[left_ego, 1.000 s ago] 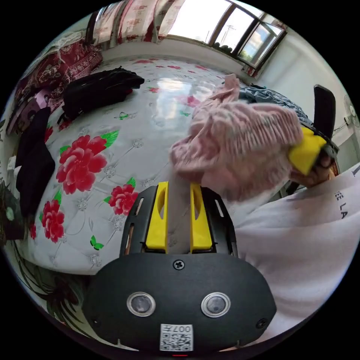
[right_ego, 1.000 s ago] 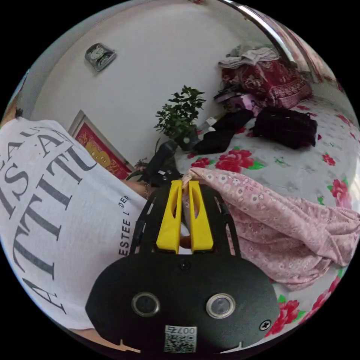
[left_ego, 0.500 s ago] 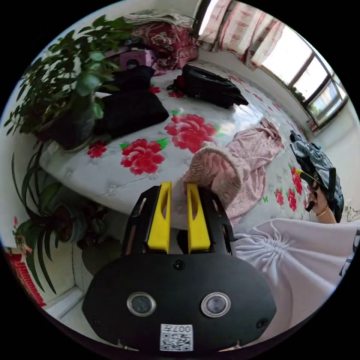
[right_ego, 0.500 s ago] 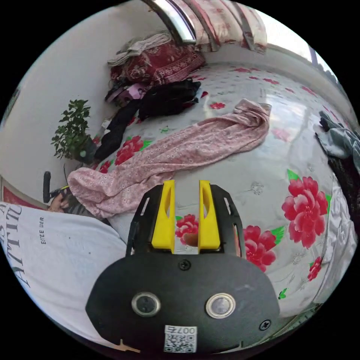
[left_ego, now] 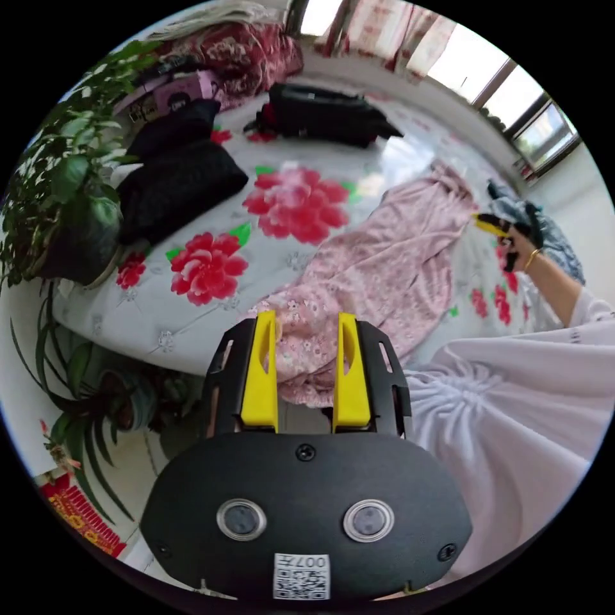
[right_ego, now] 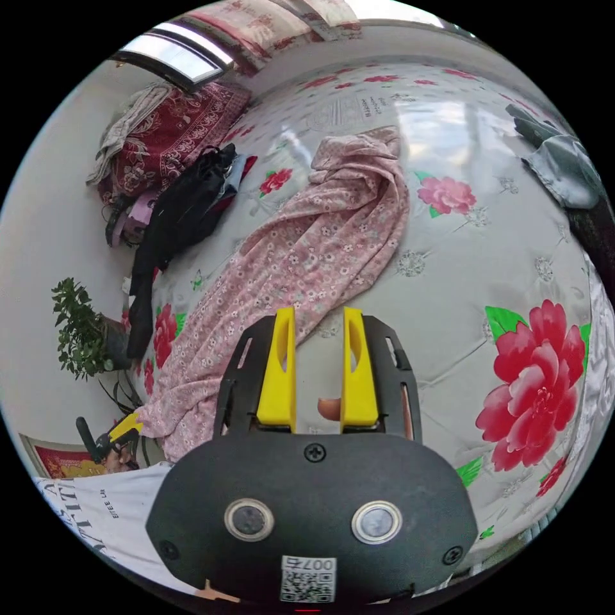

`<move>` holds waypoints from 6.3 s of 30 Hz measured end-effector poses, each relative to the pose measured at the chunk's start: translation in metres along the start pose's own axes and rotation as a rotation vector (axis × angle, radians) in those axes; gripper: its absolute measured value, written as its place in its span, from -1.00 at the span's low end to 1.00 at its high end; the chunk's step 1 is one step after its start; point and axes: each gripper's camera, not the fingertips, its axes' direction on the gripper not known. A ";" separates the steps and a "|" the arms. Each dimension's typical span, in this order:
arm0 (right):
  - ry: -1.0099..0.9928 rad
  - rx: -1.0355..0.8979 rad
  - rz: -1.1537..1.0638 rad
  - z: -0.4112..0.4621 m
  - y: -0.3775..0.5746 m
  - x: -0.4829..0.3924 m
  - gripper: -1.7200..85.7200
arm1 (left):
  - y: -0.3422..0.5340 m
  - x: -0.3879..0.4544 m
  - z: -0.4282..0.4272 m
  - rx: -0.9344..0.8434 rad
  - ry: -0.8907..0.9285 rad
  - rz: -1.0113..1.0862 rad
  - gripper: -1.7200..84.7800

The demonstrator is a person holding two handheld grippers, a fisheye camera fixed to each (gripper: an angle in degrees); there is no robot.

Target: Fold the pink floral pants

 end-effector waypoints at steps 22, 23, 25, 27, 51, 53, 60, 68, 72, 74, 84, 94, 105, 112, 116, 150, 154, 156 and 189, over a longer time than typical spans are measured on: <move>-0.095 0.526 -0.322 -0.299 0.159 -0.027 -0.95 | -0.057 -0.012 -0.175 0.676 -0.024 0.205 -0.96; -0.036 0.452 -0.292 -0.284 0.181 -0.023 -0.94 | -0.050 -0.015 -0.155 0.614 0.004 0.206 -0.95; 0.037 0.328 -0.207 -0.249 0.212 -0.010 -0.92 | -0.039 -0.021 -0.112 0.496 0.036 0.172 -0.94; 0.076 0.152 -0.056 -0.203 0.249 0.014 -0.88 | -0.025 -0.033 -0.051 0.274 0.025 0.083 -0.91; 0.258 0.020 0.029 -0.209 0.120 0.077 -0.95 | -0.131 -0.080 0.038 0.048 0.211 -0.070 -0.87; 0.173 0.145 0.012 -0.259 0.101 0.077 -0.96 | -0.148 -0.086 0.006 0.172 0.318 -0.094 -0.89; -0.151 0.792 0.017 -0.517 0.096 0.080 -0.97 | -0.172 -0.109 -0.171 0.700 0.452 -0.046 -0.92; -0.094 0.929 0.012 -0.593 0.227 0.113 -0.97 | -0.092 -0.111 -0.215 0.838 0.415 0.026 -0.90; -0.003 0.682 0.231 -0.514 0.291 0.181 -0.96 | -0.059 -0.097 -0.116 0.491 0.360 -0.007 -0.88; 0.012 0.511 0.391 -0.458 0.313 0.219 -0.96 | -0.047 -0.092 -0.048 0.292 0.304 -0.067 -0.88; 0.265 0.370 0.392 -0.360 0.334 0.200 -0.91 | -0.027 -0.071 0.019 0.066 0.164 -0.098 -0.88; 0.248 0.235 0.115 -0.283 0.224 0.122 -0.87 | -0.001 -0.051 -0.002 0.045 0.033 -0.144 -0.87; 0.257 0.083 0.001 -0.189 0.011 0.077 -0.81 | -0.097 -0.013 -0.026 0.175 0.030 -0.116 -0.83; 0.361 -0.004 -0.028 -0.154 -0.026 0.050 -0.91 | -0.207 0.036 0.024 0.101 -0.028 0.031 -0.83; 0.255 0.425 -0.155 -0.282 -0.024 0.030 -0.95 | -0.247 0.049 0.051 0.026 -0.131 0.086 -0.87; 0.559 0.124 -0.019 -0.165 -0.068 0.182 -0.96 | -0.268 0.057 0.069 0.044 -0.207 0.074 -0.97; 0.517 0.150 0.130 -0.198 -0.073 0.240 -0.95 | -0.284 0.059 0.072 0.113 -0.134 0.043 -0.98; 0.403 0.201 0.218 -0.214 -0.071 0.260 -0.94 | -0.298 0.054 0.075 0.150 -0.112 -0.051 -0.98; 0.418 0.137 0.373 -0.395 0.284 0.286 -0.95 | -0.032 -0.096 0.042 0.157 0.216 -0.365 -0.68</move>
